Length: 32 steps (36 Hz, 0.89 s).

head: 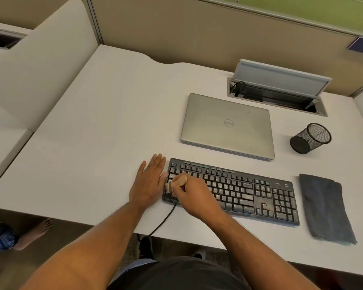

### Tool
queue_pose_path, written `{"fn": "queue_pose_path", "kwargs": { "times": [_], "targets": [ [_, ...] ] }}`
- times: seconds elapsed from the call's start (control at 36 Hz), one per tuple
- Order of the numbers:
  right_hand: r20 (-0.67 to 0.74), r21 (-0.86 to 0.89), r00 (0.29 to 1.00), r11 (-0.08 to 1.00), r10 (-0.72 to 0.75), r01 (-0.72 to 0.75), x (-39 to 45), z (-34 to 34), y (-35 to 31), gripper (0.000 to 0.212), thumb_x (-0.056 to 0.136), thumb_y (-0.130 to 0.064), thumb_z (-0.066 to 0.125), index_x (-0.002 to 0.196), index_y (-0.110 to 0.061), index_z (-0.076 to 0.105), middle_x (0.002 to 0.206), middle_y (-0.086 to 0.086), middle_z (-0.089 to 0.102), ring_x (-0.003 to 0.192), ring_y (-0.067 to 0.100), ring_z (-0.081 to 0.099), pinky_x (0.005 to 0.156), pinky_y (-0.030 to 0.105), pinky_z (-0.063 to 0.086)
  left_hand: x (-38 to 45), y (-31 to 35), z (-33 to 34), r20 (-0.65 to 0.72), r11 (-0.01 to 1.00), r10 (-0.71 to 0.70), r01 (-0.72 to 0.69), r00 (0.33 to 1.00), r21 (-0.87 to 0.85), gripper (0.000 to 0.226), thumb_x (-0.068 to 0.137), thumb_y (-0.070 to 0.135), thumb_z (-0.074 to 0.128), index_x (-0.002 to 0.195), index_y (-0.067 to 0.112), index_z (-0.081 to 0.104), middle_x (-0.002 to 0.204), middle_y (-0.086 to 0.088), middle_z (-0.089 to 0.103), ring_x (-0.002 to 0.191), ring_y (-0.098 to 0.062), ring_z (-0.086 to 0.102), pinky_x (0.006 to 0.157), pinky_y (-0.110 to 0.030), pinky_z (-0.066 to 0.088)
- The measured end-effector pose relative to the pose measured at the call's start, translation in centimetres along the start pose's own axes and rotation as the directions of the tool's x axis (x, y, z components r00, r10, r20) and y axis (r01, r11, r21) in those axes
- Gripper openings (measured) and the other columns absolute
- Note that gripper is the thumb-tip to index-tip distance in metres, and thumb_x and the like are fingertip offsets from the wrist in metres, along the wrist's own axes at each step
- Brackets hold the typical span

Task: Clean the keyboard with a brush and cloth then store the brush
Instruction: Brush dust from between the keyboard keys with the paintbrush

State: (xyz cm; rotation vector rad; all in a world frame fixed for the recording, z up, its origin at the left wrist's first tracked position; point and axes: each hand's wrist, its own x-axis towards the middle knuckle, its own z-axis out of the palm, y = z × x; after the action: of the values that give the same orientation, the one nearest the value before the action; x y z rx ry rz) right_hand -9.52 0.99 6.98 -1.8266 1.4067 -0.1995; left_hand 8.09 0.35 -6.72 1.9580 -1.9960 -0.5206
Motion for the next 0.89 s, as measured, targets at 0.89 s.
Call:
{"fn": "queue_pose_path", "kwargs": {
  "times": [0.89],
  "targets": [
    [-0.047,-0.072,0.998,0.996,-0.048,0.045,-0.4,-1.0,-0.2,0.027,0.106,-0.044,0.05,0.108,-0.026,0.07,0.076,-0.008,0.069,0.069,0.008,0.064,0.066,0.026,0.049,0.0,0.2,-0.4,0.015,0.999,-0.006,0.005,1.0,0.04,0.071,0.101,0.05,-0.001,0.162,0.023,0.023,0.17,0.005,0.012,0.156,-0.007,0.0,0.127,-0.038,0.0]
  ]
}}
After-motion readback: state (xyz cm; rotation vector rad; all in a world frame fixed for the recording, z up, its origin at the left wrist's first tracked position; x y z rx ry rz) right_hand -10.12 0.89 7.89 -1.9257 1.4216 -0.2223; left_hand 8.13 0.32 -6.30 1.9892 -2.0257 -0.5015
